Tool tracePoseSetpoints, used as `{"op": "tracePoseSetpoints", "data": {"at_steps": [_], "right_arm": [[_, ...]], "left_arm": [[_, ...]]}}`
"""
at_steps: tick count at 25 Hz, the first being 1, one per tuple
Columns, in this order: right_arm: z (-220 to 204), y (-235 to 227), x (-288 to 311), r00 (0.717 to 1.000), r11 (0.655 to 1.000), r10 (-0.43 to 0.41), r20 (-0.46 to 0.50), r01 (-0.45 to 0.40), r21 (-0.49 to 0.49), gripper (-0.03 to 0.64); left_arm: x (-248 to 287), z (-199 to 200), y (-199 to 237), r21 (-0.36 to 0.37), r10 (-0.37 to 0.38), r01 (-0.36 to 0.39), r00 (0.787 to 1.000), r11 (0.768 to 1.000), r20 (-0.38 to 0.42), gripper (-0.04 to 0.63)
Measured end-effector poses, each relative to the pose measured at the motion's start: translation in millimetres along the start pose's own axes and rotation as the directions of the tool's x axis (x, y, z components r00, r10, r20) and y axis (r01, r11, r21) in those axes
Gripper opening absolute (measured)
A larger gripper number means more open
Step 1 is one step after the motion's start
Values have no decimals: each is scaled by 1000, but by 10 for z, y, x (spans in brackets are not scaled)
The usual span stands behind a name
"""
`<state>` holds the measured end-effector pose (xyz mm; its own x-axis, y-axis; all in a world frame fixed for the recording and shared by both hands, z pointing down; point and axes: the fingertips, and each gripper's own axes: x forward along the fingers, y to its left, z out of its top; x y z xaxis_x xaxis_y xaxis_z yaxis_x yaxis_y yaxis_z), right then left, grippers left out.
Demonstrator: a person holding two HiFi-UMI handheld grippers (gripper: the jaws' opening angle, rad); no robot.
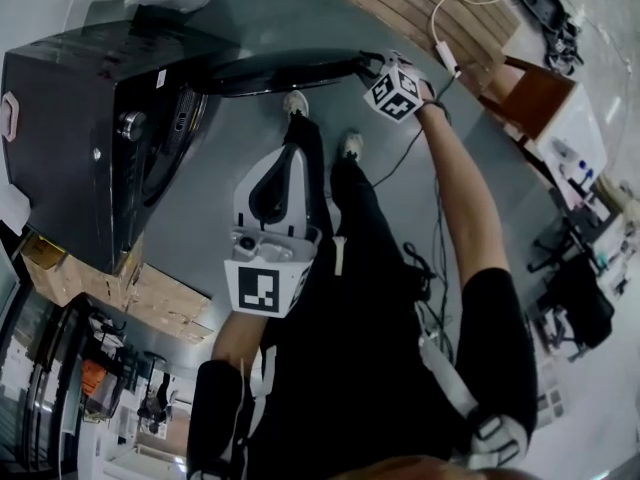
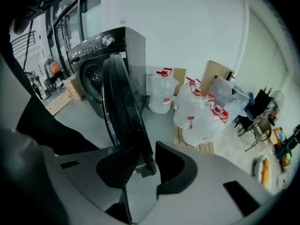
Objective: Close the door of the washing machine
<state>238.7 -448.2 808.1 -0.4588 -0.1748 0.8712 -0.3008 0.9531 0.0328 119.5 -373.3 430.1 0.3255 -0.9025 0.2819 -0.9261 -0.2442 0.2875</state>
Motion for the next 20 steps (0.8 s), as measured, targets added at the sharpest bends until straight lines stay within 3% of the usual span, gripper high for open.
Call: {"op": "tracePoseSetpoints", "data": {"at_steps": [12,20], "right_arm": [[-134,273,-64,1000,996,-8,15,10,-92,77],[-291,672,-128,999,993,18,40,-13,-120,63]], "left_arm": [[-287,10,-154,25,45,-46,998,999,34,6],[-684,-228,-333,-14,142,-141,987,990,70,6]]}}
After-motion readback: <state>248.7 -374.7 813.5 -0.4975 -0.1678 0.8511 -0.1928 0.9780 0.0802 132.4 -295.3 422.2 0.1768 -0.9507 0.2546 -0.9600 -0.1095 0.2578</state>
